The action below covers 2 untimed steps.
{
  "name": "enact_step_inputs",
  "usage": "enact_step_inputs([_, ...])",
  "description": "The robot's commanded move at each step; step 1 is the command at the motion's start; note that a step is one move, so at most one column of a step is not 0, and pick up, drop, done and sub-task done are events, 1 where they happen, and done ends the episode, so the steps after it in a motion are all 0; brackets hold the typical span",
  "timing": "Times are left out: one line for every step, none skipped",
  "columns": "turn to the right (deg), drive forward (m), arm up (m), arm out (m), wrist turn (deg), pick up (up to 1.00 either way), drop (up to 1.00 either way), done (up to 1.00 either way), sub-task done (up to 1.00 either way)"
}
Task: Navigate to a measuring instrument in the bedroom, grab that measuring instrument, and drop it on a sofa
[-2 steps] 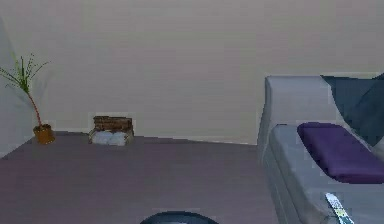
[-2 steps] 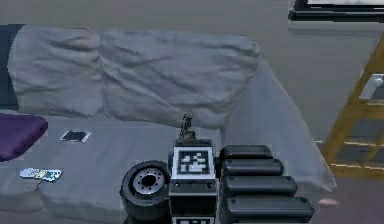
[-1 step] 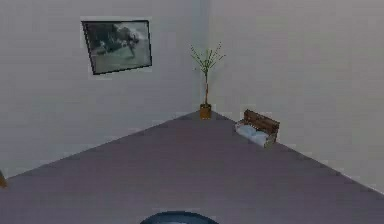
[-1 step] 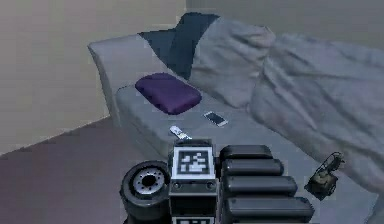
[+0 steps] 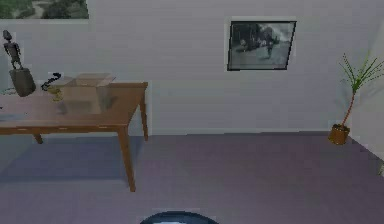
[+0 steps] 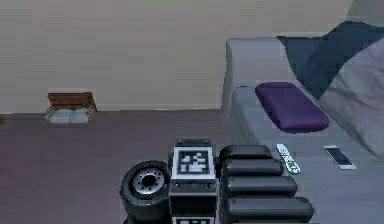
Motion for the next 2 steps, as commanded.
enact_step_inputs([0.0,0.05,0.00,0.00,0.0,0.00,0.00,0.00,0.00])
enact_step_inputs([45.0,0.00,0.00,0.00,0.0,0.00,0.00,0.00,0.00])
